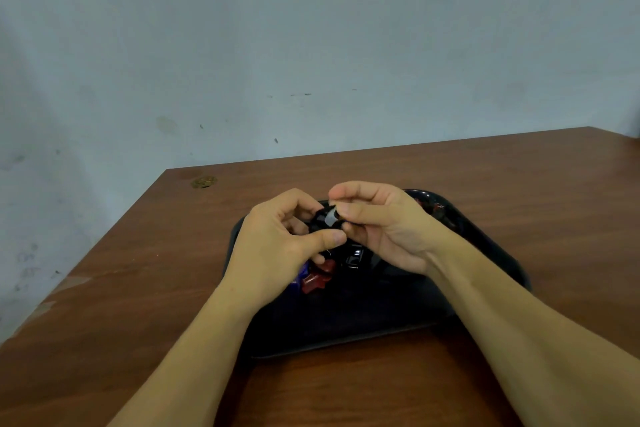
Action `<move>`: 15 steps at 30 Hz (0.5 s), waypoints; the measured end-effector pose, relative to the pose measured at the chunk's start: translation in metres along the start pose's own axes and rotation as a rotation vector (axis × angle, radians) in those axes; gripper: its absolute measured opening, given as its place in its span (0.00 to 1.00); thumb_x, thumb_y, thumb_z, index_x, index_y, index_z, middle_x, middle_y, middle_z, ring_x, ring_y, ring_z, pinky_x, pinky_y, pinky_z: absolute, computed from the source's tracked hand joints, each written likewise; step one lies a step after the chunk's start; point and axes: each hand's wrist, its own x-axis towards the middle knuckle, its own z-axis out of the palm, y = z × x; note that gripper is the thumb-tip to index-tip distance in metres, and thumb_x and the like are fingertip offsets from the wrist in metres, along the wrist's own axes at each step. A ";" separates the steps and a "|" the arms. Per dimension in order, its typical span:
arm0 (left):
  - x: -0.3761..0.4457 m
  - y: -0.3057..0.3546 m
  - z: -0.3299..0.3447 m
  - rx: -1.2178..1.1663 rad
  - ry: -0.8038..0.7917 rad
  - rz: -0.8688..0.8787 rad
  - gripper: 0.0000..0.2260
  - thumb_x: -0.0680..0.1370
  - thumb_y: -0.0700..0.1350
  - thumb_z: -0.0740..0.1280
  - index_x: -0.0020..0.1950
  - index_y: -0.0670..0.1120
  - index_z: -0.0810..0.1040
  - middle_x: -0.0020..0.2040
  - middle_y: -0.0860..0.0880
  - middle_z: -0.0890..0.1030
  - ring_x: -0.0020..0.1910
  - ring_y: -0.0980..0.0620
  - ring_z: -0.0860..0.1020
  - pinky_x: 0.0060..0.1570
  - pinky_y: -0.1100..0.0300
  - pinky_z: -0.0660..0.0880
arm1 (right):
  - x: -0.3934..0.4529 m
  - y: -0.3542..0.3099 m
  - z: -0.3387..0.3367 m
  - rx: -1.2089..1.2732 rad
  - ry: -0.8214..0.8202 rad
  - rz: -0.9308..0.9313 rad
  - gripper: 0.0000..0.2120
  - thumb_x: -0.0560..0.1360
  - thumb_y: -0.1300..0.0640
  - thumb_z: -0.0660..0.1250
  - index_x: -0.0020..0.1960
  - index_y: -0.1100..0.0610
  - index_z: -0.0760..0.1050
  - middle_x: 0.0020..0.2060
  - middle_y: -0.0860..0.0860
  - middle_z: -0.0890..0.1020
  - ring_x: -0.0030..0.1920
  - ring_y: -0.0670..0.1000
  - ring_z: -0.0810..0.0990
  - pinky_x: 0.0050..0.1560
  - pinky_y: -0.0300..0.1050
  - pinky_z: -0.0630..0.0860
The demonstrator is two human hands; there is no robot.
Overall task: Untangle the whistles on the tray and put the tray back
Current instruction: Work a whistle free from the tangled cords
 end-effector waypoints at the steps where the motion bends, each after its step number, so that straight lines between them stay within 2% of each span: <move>1: 0.000 0.000 0.000 0.004 0.006 0.002 0.12 0.67 0.42 0.81 0.45 0.47 0.81 0.37 0.34 0.80 0.31 0.42 0.83 0.39 0.42 0.81 | 0.000 0.000 0.000 0.013 0.010 0.006 0.08 0.69 0.67 0.70 0.46 0.59 0.82 0.34 0.50 0.82 0.34 0.45 0.81 0.40 0.35 0.81; 4: 0.001 -0.002 0.000 0.012 0.006 0.000 0.12 0.67 0.41 0.81 0.45 0.46 0.81 0.37 0.34 0.80 0.32 0.41 0.83 0.40 0.42 0.82 | -0.001 0.000 0.000 0.041 0.036 0.037 0.09 0.68 0.68 0.70 0.46 0.60 0.81 0.34 0.51 0.82 0.34 0.46 0.82 0.40 0.36 0.81; 7: 0.001 -0.004 0.000 0.010 -0.008 -0.003 0.12 0.67 0.42 0.81 0.46 0.46 0.81 0.36 0.39 0.82 0.32 0.44 0.84 0.41 0.40 0.81 | -0.003 -0.003 0.001 0.047 0.034 0.099 0.11 0.69 0.67 0.69 0.50 0.62 0.79 0.34 0.51 0.83 0.34 0.46 0.83 0.40 0.36 0.82; 10: 0.002 -0.004 0.000 -0.014 -0.007 -0.008 0.12 0.67 0.40 0.81 0.45 0.44 0.82 0.34 0.45 0.83 0.32 0.44 0.84 0.40 0.44 0.83 | -0.004 -0.005 0.000 0.030 0.017 0.173 0.10 0.71 0.64 0.69 0.52 0.62 0.79 0.35 0.52 0.84 0.35 0.46 0.83 0.40 0.36 0.82; 13: 0.002 -0.003 -0.001 -0.095 -0.004 -0.023 0.12 0.67 0.39 0.80 0.45 0.42 0.82 0.36 0.43 0.84 0.34 0.41 0.84 0.40 0.46 0.83 | -0.003 -0.004 -0.001 -0.045 -0.021 0.197 0.09 0.73 0.59 0.71 0.51 0.61 0.82 0.40 0.53 0.82 0.40 0.47 0.80 0.37 0.34 0.79; 15: 0.003 -0.004 -0.001 -0.152 -0.002 -0.033 0.11 0.67 0.38 0.80 0.45 0.42 0.82 0.39 0.38 0.84 0.38 0.37 0.84 0.40 0.48 0.84 | -0.003 -0.003 -0.001 -0.028 -0.022 0.169 0.09 0.72 0.61 0.71 0.52 0.62 0.82 0.43 0.54 0.83 0.40 0.47 0.80 0.37 0.34 0.78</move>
